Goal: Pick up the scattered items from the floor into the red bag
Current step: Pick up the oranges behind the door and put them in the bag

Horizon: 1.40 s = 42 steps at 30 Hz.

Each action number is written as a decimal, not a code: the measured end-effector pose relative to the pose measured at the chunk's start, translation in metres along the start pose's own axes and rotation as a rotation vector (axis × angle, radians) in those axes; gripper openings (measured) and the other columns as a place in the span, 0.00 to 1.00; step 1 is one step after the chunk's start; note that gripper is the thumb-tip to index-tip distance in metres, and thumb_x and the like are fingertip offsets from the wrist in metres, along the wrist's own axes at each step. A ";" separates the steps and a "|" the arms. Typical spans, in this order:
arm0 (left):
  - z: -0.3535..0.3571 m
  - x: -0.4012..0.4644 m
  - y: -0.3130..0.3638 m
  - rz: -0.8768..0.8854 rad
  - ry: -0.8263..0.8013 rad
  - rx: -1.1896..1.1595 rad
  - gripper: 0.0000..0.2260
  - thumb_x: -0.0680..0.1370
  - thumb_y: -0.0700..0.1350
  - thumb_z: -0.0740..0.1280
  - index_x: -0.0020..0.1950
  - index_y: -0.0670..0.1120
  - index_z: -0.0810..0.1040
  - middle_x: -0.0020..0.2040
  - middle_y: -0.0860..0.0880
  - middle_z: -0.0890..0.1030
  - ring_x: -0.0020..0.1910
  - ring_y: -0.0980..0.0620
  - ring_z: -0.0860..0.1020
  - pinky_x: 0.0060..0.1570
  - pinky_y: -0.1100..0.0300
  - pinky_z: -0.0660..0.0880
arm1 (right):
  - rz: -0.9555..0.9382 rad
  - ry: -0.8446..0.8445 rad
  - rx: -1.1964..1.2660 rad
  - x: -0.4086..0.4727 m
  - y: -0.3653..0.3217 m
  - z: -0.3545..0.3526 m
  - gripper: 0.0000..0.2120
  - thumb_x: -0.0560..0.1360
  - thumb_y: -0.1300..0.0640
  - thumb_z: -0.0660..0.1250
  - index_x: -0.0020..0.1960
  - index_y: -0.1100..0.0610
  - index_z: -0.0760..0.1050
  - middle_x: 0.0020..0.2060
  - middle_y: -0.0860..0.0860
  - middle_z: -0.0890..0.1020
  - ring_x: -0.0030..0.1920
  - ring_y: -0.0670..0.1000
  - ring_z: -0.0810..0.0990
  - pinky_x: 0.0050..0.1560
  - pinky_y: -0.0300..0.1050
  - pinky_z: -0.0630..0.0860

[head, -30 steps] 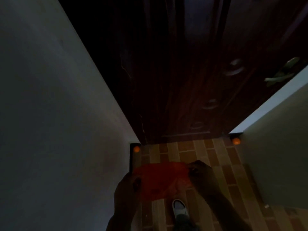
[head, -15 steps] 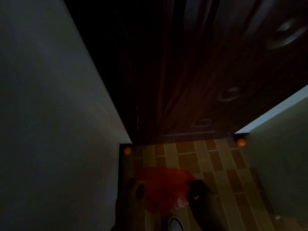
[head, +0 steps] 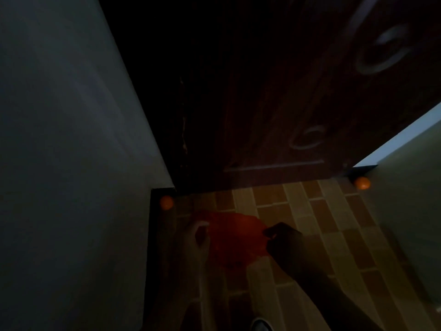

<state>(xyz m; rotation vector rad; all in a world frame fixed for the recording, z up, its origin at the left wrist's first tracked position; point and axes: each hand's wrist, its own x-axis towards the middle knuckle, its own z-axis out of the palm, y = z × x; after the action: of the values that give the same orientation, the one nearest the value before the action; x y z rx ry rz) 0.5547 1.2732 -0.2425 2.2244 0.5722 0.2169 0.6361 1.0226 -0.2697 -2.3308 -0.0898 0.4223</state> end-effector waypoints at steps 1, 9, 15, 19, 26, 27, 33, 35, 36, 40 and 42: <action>0.009 0.004 -0.012 0.003 0.013 -0.005 0.12 0.75 0.37 0.77 0.55 0.49 0.86 0.57 0.50 0.85 0.57 0.49 0.82 0.56 0.56 0.78 | -0.005 0.014 0.002 0.007 0.008 0.008 0.13 0.74 0.71 0.72 0.50 0.54 0.82 0.38 0.43 0.82 0.29 0.41 0.81 0.26 0.34 0.71; 0.049 0.030 -0.079 0.098 0.081 -0.005 0.10 0.78 0.42 0.74 0.58 0.51 0.85 0.57 0.50 0.84 0.57 0.48 0.82 0.56 0.44 0.81 | -0.158 0.305 -0.052 0.037 0.041 0.048 0.10 0.72 0.63 0.78 0.52 0.54 0.86 0.44 0.46 0.83 0.36 0.37 0.79 0.37 0.39 0.77; 0.028 0.039 -0.082 0.127 0.139 -0.032 0.11 0.77 0.39 0.74 0.59 0.46 0.86 0.58 0.47 0.83 0.56 0.47 0.82 0.56 0.55 0.79 | -0.071 0.293 0.031 0.027 0.039 0.046 0.12 0.74 0.68 0.73 0.53 0.54 0.86 0.37 0.47 0.84 0.28 0.43 0.80 0.25 0.33 0.70; 0.020 0.037 -0.068 0.114 0.134 -0.059 0.16 0.78 0.37 0.72 0.66 0.44 0.83 0.62 0.46 0.82 0.59 0.50 0.80 0.57 0.63 0.71 | -0.020 0.314 0.150 0.023 0.026 0.013 0.15 0.73 0.70 0.74 0.54 0.53 0.87 0.38 0.45 0.86 0.29 0.50 0.83 0.28 0.45 0.78; 0.046 0.033 -0.082 0.203 0.007 0.010 0.28 0.75 0.37 0.73 0.74 0.51 0.76 0.72 0.52 0.75 0.68 0.49 0.77 0.66 0.50 0.78 | -0.231 0.270 -0.143 0.031 0.021 0.026 0.23 0.74 0.69 0.70 0.67 0.55 0.81 0.60 0.49 0.78 0.41 0.46 0.80 0.37 0.40 0.75; 0.051 0.033 -0.087 0.223 -0.010 0.017 0.29 0.75 0.38 0.73 0.75 0.53 0.75 0.73 0.54 0.73 0.69 0.50 0.77 0.66 0.49 0.78 | -0.261 0.250 -0.188 0.030 0.023 0.030 0.24 0.74 0.69 0.69 0.69 0.54 0.80 0.63 0.48 0.77 0.41 0.43 0.79 0.37 0.35 0.71; 0.087 0.040 -0.111 0.252 -0.101 0.166 0.30 0.76 0.42 0.73 0.78 0.51 0.72 0.78 0.53 0.68 0.71 0.50 0.74 0.64 0.53 0.79 | -0.199 0.150 -0.242 0.039 0.064 0.043 0.28 0.72 0.69 0.69 0.70 0.53 0.78 0.65 0.47 0.75 0.44 0.46 0.82 0.38 0.28 0.72; 0.101 0.041 -0.119 0.235 -0.145 0.212 0.30 0.77 0.42 0.73 0.79 0.52 0.71 0.78 0.53 0.67 0.71 0.50 0.74 0.64 0.58 0.77 | -0.144 0.109 -0.308 0.040 0.080 0.055 0.28 0.73 0.66 0.69 0.72 0.52 0.77 0.66 0.47 0.74 0.48 0.50 0.82 0.41 0.41 0.78; 0.107 0.041 -0.125 0.219 -0.179 0.229 0.31 0.77 0.43 0.73 0.80 0.52 0.69 0.79 0.52 0.67 0.72 0.50 0.73 0.65 0.59 0.75 | -0.119 0.110 -0.368 0.038 0.087 0.062 0.28 0.74 0.63 0.69 0.73 0.51 0.75 0.68 0.48 0.73 0.52 0.51 0.82 0.46 0.46 0.81; 0.125 0.038 -0.138 0.196 -0.286 0.377 0.32 0.80 0.49 0.71 0.83 0.53 0.63 0.82 0.50 0.61 0.76 0.47 0.69 0.71 0.53 0.73 | 0.009 0.147 -0.750 0.035 0.097 0.087 0.30 0.78 0.46 0.70 0.77 0.52 0.69 0.79 0.54 0.61 0.75 0.59 0.66 0.72 0.59 0.67; 0.131 0.033 -0.139 0.198 -0.344 0.431 0.34 0.80 0.51 0.71 0.83 0.53 0.60 0.83 0.50 0.57 0.76 0.46 0.69 0.68 0.49 0.76 | -0.128 0.189 -0.753 0.037 0.095 0.098 0.30 0.74 0.47 0.75 0.73 0.53 0.74 0.77 0.57 0.66 0.74 0.62 0.68 0.71 0.65 0.68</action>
<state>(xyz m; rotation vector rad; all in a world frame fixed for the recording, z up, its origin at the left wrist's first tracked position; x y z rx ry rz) 0.5822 1.2791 -0.4344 2.6585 0.2214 -0.2080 0.6331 1.0278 -0.4107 -3.0660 -0.3560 0.0998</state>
